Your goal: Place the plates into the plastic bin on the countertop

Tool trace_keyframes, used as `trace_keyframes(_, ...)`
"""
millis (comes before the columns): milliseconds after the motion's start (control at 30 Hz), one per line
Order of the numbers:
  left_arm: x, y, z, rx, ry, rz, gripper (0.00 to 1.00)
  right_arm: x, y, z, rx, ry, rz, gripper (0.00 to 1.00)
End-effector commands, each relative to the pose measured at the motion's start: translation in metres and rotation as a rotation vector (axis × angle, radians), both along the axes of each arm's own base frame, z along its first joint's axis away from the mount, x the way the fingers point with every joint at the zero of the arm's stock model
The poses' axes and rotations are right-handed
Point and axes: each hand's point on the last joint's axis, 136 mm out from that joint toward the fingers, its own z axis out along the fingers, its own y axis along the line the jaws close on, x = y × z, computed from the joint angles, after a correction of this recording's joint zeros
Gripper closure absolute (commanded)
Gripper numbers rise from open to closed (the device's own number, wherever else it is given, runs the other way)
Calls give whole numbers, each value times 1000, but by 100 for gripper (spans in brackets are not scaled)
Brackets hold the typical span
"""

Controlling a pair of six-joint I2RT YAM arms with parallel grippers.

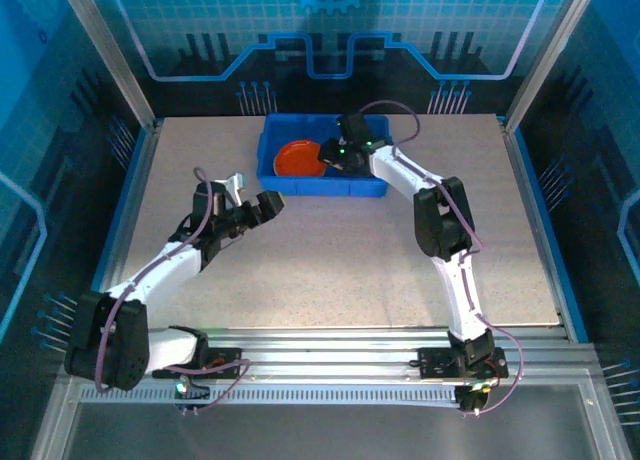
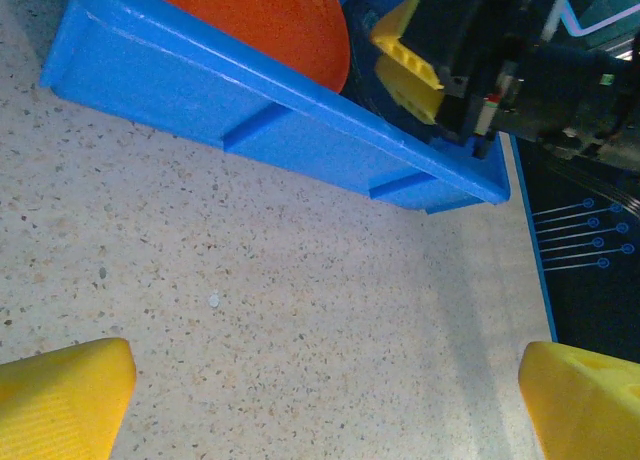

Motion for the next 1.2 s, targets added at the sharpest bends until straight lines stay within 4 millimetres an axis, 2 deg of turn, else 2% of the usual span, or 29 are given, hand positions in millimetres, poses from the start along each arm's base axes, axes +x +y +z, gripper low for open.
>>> trace_keyframes(0, -6, 6, 7, -9, -19, 22, 1, 0, -4, 35, 12, -76, 5, 60)
trace_keyframes(100, -11, 9, 10, -5, -29, 31, 1, -5, -3, 37, 32, -80, 14, 62)
trace_keyframes(200, -15, 12, 16, 7, -43, 38, 1, -14, -5, 52, 49, -129, 40, 65)
trace_keyframes(300, -18, 18, 23, 54, -65, 56, 1, -36, -7, 77, 66, -218, 110, 64)
trace_keyframes(400, -20, 28, 30, 122, -94, 87, 1, -70, -17, 94, 24, -270, 179, 60)
trace_keyframes(467, -20, 36, 30, 175, -115, 114, 1, -95, -31, 90, -18, -265, 206, 52)
trace_keyframes(533, -20, 40, 32, 220, -147, 127, 1, -119, -47, 94, -48, -283, 214, 40)
trace_keyframes(633, -19, 40, 31, 254, -178, 141, 1, -152, -72, 90, -102, -303, 205, 8)
trace_keyframes(667, -18, 39, 31, 255, -190, 144, 1, -160, -81, 88, -116, -306, 199, 1)
trace_keyframes(800, -15, 33, 27, 298, -264, 156, 1, -193, -118, 81, -180, -335, 151, 0)
trace_keyframes(833, -14, 32, 25, 329, -272, 158, 1, -202, -130, 73, -218, -328, 128, 0)
trace_keyframes(967, -10, 34, 13, 449, -276, 148, 1, -220, -184, 65, -413, -353, -19, 0)
trace_keyframes(1033, -10, 32, 9, 498, -290, 119, 1, -227, -205, 68, -510, -418, -66, 0)
trace_keyframes(1167, -8, 38, 9, 528, -323, 154, 1, -236, -228, 75, -603, -555, -119, 0)
